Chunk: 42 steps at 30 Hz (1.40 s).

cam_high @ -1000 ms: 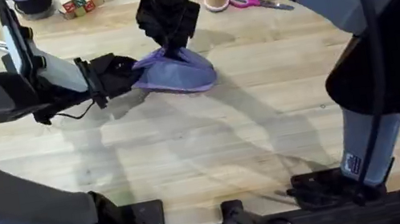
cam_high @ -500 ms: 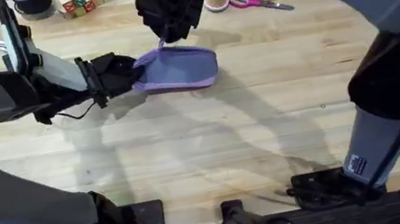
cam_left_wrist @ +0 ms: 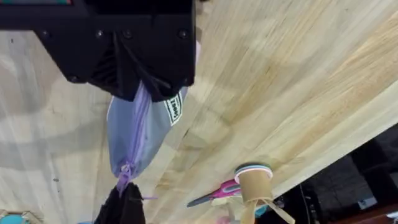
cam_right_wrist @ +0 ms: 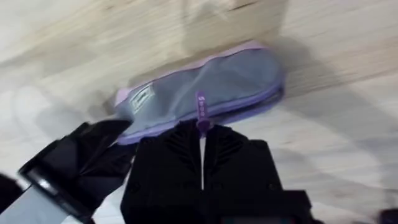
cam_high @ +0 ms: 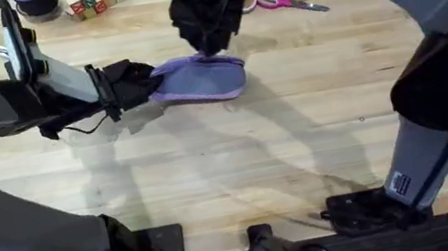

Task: Unzip the bag, pick up the pens from the table one at a time and place them inside, then zip the bag closed.

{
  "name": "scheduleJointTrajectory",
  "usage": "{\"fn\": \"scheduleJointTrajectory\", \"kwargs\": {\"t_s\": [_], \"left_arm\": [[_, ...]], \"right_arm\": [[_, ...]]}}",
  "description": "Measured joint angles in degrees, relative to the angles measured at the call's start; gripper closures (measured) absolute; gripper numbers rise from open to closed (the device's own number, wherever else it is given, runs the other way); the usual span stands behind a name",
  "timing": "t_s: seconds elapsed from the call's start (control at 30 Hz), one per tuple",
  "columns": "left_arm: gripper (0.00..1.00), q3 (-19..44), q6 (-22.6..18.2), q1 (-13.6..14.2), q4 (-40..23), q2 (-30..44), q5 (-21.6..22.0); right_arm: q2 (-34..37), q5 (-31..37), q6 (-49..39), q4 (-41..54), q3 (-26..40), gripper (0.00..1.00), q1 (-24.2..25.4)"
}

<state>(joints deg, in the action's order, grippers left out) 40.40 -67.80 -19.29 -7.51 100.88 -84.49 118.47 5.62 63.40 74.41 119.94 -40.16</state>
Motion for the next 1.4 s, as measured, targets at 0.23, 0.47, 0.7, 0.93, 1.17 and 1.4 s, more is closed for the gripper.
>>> {"fn": "scheduleJointTrajectory", "kwargs": {"t_s": [0.23, 0.47, 0.7, 0.93, 1.17, 1.4], "left_arm": [[0.959, 0.0, 0.0, 0.2, -0.1, 0.0, 0.1], [0.958, 0.0, -0.1, 0.5, -0.3, 0.0, 0.3], [0.959, -0.1, -0.1, 1.0, -0.4, 0.0, 0.3], [0.959, -0.1, -0.1, 1.1, -0.4, 0.0, 0.5], [0.959, -0.3, -0.1, 1.3, -0.5, 0.0, 0.5], [0.959, -0.3, -0.1, 1.3, -0.5, 0.0, 0.6]], "right_arm": [[0.0, 2.1, -3.5, 4.3, -0.3, 0.970, 5.6], [-0.8, 1.8, -6.9, 4.6, -5.3, 0.969, 12.3], [-0.8, -0.1, -8.9, 1.2, -10.8, 0.968, 15.5], [-2.9, -0.8, -9.8, -4.9, -19.4, 0.969, 16.5], [-3.9, -5.8, -7.6, -13.9, -30.1, 0.970, 19.4], [-3.9, -7.7, -6.8, -19.2, -33.1, 0.970, 20.0]]}}
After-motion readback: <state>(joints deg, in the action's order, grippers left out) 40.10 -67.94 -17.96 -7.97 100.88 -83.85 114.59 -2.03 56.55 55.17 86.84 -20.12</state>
